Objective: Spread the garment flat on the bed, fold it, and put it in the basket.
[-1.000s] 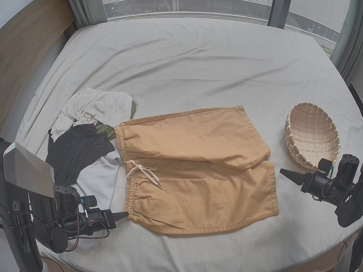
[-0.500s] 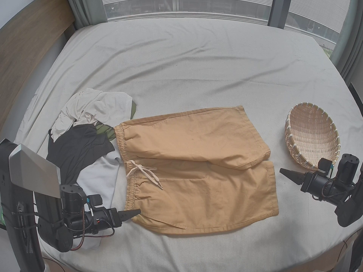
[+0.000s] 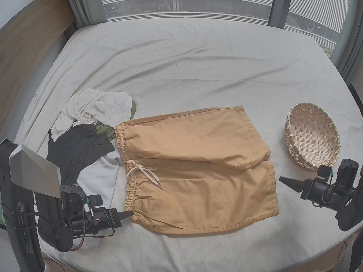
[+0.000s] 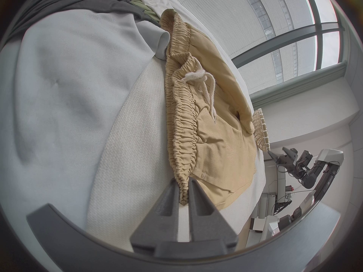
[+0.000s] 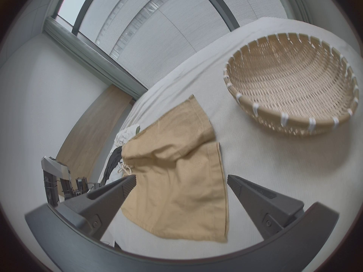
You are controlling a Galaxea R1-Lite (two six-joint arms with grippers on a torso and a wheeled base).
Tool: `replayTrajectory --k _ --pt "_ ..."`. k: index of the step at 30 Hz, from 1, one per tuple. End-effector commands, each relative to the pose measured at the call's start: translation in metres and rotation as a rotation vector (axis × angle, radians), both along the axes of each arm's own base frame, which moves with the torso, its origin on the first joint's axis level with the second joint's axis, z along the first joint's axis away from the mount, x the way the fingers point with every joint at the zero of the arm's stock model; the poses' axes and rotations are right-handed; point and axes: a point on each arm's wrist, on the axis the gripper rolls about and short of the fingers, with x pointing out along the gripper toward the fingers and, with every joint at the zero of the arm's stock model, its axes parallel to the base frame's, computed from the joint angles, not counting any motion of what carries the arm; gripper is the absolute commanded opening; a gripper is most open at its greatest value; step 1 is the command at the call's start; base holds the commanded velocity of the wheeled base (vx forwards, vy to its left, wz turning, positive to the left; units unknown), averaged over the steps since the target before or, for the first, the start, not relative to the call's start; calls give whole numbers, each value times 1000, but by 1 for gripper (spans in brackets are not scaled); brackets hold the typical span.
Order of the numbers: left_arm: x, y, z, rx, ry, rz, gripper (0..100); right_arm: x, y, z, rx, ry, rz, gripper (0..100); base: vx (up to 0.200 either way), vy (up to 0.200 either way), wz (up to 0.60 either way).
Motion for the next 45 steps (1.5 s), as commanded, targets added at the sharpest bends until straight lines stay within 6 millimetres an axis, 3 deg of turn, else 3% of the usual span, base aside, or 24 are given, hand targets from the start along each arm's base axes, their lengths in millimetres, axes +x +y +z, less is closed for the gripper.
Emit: replayTrajectory --k 1,3,13,32,33,45 --pt "1 0 4 -4 -19 0 0 -10 -6 -42 -80 167 16 100 0 0 0" --pt "0 -1 5 -3 -23 -3 0 -10 -10 -54 -120 198 19 100 0 0 0" --pt "1 -1 6 -5 -30 -4 0 -11 -7 -75 -128 280 49 100 0 0 0" --pt "1 -2 5 -3 -27 -6 0 -1 7 -75 -122 250 100 100 0 0 0" --pt "1 -2 5 -3 -27 -6 0 0 7 -75 -120 250 99 0 0 0 0" --pt "-1 0 5 -2 -21 0 0 3 7 -71 -115 229 91 0 0 0 0"
